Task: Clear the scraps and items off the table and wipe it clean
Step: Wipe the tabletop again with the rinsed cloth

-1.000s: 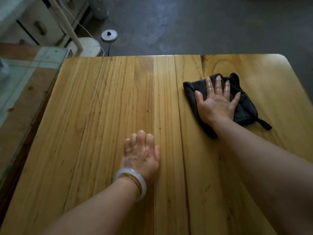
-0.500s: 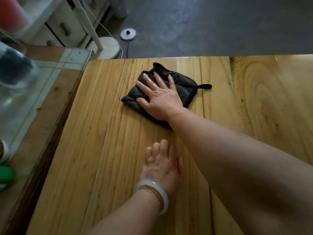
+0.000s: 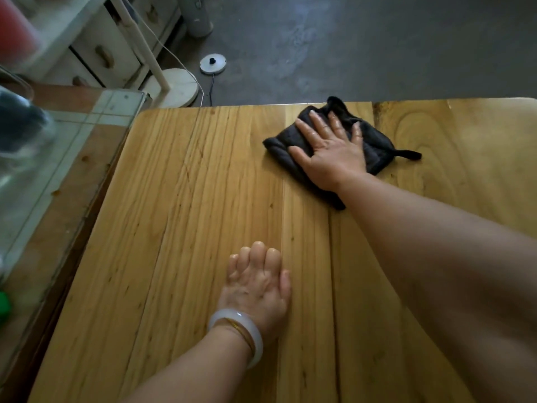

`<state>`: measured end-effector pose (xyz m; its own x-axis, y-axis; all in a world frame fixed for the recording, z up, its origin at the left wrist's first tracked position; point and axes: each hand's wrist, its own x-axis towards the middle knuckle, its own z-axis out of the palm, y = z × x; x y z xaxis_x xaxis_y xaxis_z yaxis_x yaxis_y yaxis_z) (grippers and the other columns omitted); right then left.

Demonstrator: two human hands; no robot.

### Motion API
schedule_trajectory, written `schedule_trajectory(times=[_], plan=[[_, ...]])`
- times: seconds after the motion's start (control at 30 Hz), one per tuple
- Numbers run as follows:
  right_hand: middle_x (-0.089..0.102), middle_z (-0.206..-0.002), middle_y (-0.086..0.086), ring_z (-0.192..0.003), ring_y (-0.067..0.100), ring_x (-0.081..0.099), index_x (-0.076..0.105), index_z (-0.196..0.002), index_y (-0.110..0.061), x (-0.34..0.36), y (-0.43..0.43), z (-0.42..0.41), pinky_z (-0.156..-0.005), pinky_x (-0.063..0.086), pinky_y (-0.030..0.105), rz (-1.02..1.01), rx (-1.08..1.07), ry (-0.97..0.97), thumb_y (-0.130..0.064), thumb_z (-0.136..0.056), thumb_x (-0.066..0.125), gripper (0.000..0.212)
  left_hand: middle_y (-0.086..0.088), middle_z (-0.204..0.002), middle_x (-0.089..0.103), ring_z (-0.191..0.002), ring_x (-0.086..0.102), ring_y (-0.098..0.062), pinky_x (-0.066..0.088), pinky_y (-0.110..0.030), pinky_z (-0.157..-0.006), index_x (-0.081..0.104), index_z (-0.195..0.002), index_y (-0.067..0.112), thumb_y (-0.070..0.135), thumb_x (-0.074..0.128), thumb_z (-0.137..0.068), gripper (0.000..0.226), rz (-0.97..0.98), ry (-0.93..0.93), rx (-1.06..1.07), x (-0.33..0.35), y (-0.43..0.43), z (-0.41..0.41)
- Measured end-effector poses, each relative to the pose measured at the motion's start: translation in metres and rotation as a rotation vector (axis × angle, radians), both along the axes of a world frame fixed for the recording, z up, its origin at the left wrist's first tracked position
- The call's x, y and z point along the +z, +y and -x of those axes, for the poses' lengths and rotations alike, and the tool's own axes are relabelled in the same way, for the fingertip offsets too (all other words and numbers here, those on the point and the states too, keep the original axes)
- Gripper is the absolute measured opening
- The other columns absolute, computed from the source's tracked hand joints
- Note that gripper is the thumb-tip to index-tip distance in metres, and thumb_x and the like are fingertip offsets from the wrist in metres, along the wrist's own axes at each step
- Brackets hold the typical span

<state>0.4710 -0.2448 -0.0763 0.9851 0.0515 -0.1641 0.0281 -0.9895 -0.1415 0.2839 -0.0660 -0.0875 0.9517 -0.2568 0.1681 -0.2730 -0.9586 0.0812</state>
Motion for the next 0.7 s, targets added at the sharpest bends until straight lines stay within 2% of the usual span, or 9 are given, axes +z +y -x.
schedule_trajectory(times=[0.1,0.23,0.57,0.7], plan=[[-0.008,-0.165,-0.012,-0.152,0.017,-0.012,0.001,-0.156,-0.044,-0.001,-0.029,0.012,-0.119,-0.008,0.057,-0.001,-0.087,0.008,-0.068,-0.096,0.013,0.065,0.002,-0.079,0.034,-0.071,0.035,-0.015,0.034,-0.032,-0.072,0.036,-0.076,0.023,0.035,0.036,-0.080,0.012,0.006,0.013,-0.012,0.000,0.001,0.001],[-0.008,-0.166,-0.010,-0.152,0.018,-0.011,-0.001,-0.155,-0.044,-0.001,-0.059,0.045,-0.120,-0.006,0.058,-0.007,-0.120,-0.017,-0.068,-0.097,0.012,0.065,0.001,-0.078,0.035,-0.069,0.037,-0.016,0.044,-0.035,-0.063,0.039,-0.076,0.022,0.034,0.035,-0.081,0.014,-0.001,0.045,-0.020,0.004,0.002,0.000],[-0.019,-0.162,-0.015,-0.149,0.014,-0.022,-0.013,-0.151,-0.047,0.008,-0.064,0.179,-0.119,-0.011,0.055,-0.026,-0.023,0.045,-0.069,-0.090,-0.001,0.066,0.001,-0.081,0.034,-0.074,0.035,-0.017,0.041,-0.036,-0.070,0.039,-0.079,0.023,0.037,0.026,-0.083,0.020,-0.042,0.111,-0.002,0.007,0.000,0.002],[-0.014,-0.164,-0.012,-0.150,0.016,-0.020,-0.006,-0.153,-0.045,0.009,-0.050,0.227,-0.120,-0.007,0.056,-0.036,0.050,0.046,-0.069,-0.094,0.004,0.065,-0.001,-0.084,0.035,-0.076,0.035,-0.018,0.039,-0.036,-0.073,0.041,-0.082,0.021,0.039,0.022,-0.083,0.026,-0.067,0.129,-0.001,0.009,0.000,0.003]])
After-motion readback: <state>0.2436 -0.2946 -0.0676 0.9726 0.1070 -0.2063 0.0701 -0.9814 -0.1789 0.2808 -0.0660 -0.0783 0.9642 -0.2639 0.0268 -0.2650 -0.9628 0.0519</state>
